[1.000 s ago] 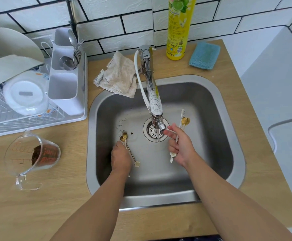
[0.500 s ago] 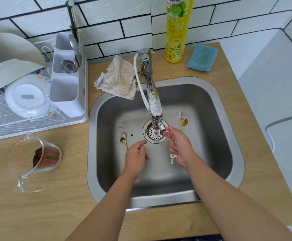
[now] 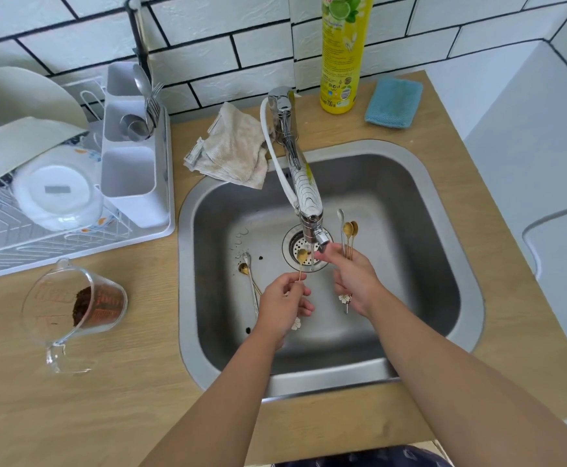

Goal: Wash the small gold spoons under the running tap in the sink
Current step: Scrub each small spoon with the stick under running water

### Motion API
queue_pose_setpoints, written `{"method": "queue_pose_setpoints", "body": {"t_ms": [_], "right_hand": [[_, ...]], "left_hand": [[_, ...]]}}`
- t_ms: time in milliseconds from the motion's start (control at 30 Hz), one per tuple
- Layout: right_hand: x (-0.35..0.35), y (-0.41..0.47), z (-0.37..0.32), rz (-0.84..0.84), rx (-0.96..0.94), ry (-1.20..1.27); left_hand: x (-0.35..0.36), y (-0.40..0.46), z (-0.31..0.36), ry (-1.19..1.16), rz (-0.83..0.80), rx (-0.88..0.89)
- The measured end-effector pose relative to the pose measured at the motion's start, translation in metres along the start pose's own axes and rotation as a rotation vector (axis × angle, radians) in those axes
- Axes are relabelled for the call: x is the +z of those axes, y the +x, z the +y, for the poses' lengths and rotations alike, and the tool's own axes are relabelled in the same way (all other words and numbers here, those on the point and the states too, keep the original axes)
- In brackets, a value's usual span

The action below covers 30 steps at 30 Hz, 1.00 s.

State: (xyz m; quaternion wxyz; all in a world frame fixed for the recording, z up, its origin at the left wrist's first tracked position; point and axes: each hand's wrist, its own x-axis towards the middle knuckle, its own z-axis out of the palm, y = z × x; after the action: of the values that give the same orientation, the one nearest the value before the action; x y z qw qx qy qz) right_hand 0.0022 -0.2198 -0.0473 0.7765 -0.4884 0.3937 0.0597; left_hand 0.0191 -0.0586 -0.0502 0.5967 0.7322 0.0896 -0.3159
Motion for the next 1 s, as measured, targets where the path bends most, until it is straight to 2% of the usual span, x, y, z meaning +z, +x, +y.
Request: {"method": "queue_pose_setpoints", "body": {"t_ms": [433,567,1000], "right_hand": [[-0.001,0.004,0.005,-0.035,-0.081,-0.12],[0.003,0.007,0.008,-0.082,-0.131,-0.175],[0.008,0.014,0.017,-0.05,-0.252,-0.309]], "left_hand": [[0.003,-0.002,-0.003,0.042,-0.077,0.023],[-0.001,-0.002,-0.002,0.066,-0.063,0.031],[-0.002,-0.002,0.006,0.261,0.008,0.107]]}}
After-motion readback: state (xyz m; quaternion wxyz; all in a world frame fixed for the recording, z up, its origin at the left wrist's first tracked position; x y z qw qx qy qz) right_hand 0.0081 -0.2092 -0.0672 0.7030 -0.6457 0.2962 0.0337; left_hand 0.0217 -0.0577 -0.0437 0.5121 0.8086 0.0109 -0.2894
